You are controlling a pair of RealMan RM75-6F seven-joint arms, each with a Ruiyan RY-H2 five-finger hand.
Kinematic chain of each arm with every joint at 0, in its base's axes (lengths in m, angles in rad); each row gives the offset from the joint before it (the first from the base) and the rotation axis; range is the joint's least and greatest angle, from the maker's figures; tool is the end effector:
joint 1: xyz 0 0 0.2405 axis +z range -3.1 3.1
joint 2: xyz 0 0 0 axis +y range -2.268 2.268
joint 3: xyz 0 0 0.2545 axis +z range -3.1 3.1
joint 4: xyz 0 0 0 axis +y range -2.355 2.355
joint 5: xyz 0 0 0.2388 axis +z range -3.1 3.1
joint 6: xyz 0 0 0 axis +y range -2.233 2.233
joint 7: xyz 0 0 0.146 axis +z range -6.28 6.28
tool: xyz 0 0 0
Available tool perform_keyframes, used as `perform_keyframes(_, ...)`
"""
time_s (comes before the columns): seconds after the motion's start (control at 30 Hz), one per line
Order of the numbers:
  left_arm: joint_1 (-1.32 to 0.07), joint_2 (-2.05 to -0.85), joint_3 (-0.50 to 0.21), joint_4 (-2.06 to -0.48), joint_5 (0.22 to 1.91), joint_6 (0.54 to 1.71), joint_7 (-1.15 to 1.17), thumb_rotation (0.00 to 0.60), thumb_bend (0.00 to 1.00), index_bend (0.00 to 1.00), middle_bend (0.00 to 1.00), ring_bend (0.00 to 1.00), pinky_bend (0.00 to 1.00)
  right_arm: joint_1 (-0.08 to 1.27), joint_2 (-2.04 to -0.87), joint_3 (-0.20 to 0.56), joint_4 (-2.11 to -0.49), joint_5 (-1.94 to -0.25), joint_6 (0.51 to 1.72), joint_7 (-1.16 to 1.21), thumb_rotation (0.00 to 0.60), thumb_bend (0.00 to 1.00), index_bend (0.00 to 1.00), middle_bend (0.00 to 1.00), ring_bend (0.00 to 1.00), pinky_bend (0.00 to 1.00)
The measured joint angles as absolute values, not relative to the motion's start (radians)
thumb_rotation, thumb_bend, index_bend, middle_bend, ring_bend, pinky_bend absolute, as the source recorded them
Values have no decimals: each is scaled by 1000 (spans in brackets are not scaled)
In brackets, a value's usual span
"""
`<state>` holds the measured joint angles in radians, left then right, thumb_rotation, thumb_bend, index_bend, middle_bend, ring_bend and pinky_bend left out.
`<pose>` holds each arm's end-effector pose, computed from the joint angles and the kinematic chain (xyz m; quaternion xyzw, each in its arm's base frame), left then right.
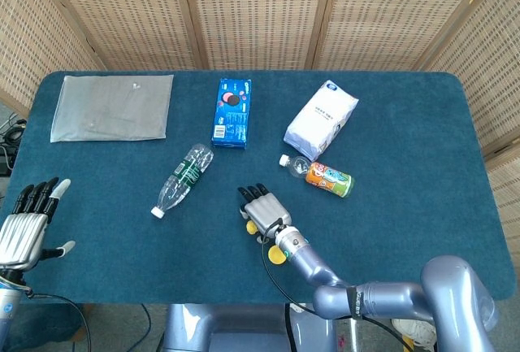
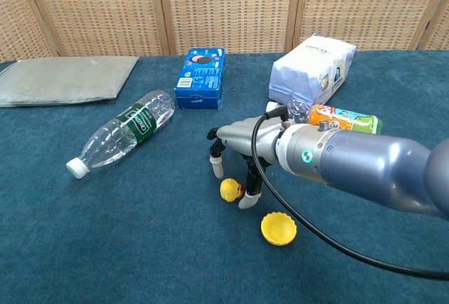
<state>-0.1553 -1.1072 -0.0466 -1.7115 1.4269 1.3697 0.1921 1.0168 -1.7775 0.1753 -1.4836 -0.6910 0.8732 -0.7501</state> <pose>-0.3013 0.2030 0.1129 -0.6361 -0.3841 -0.3327 0.5807 -0.0494 -0.3206 -0.1352 0.8265 -0.3534 0.2770 0.3395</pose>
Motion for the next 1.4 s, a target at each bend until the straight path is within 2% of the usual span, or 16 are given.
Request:
perform_keyframes(0.27, -155, -1107, -44, -1712, 1427, 1374, 190, 600, 59, 0, 0, 0, 0, 1028, -1798, 168, -1456, -686, 892, -742, 600, 178, 451, 0, 0, 0)
perform_keyframes(0.43, -158, -1106, -44, -1712, 1423, 1370, 190, 600, 59, 0, 0, 0, 0, 1033, -1804, 167, -1443, -666, 899, -744, 600, 187, 458, 0, 0, 0)
perform_keyframes(0.67, -159, -1106, -43, -1712, 1421, 1370, 190, 600, 59, 0, 0, 0, 0, 1037, -1813, 161, -1428, -654, 890, -732, 600, 226, 542, 0, 0, 0)
perform_keyframes(0.93, -161, -1108, -42, -1714, 1419, 1370, 195, 600, 58, 0, 0, 0, 0, 1037, -1803, 168, -1442, -664, 893, -706, 600, 262, 568, 0, 0, 0)
perform_keyframes(1.17, -164, -1110, -41, -1712, 1418, 1366, 197, 600, 60, 0, 0, 0, 0, 1027, -1758, 185, -1502, -658, 905, -678, 600, 262, 568, 0, 0, 0)
perform_keyframes(1.4, -165, -1113, -36, -1714, 1423, 1366, 207, 600, 59, 0, 0, 0, 0, 1006, -1660, 177, -1634, -658, 925, -666, 600, 261, 568, 0, 0, 0)
